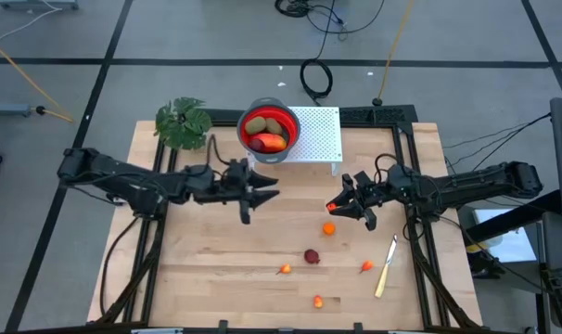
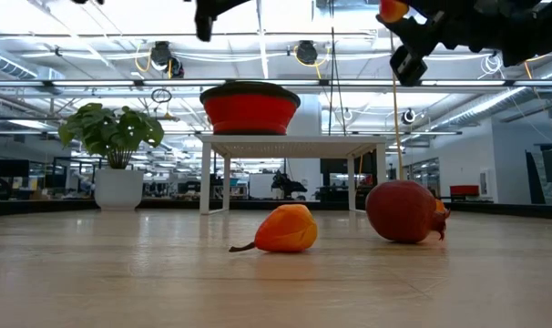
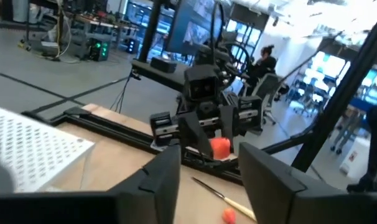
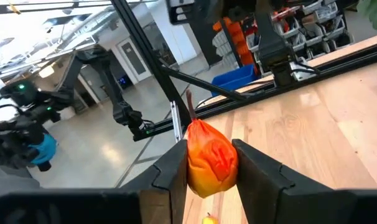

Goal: Pick & Place Fruit
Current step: Put the top right peach into the red strainer bowl

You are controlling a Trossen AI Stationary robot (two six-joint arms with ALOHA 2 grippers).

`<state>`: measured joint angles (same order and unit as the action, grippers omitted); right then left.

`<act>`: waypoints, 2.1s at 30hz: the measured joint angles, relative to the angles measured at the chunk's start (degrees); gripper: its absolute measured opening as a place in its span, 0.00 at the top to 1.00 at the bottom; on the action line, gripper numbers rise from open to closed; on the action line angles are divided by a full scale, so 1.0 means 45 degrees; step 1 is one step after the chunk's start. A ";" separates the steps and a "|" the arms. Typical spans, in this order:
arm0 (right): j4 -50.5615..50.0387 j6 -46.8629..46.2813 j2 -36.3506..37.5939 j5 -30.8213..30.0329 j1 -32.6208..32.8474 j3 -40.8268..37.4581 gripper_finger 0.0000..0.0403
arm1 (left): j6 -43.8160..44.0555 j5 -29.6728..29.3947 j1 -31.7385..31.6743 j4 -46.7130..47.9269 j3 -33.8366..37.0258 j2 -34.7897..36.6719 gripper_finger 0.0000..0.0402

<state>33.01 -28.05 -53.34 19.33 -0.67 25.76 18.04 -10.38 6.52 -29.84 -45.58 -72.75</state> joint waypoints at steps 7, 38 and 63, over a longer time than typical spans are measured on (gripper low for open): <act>-0.0059 0.0013 0.0005 0.0005 0.0000 0.0000 0.73 | -0.0801 0.0324 0.0001 0.0760 -0.1848 -0.1674 0.45; -0.0254 0.0042 0.0002 0.0039 0.0005 -0.0005 0.72 | -0.2218 0.1309 0.0001 0.2833 -0.6678 -0.6343 0.39; 0.2464 -0.0298 -0.1643 -0.0020 0.0000 -0.0005 0.72 | -0.1977 0.0786 -0.0053 0.2730 -0.6678 -0.6367 0.39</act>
<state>44.10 -29.39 -60.74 19.24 -0.67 25.74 9.15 -6.85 6.28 -17.55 -75.64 -101.41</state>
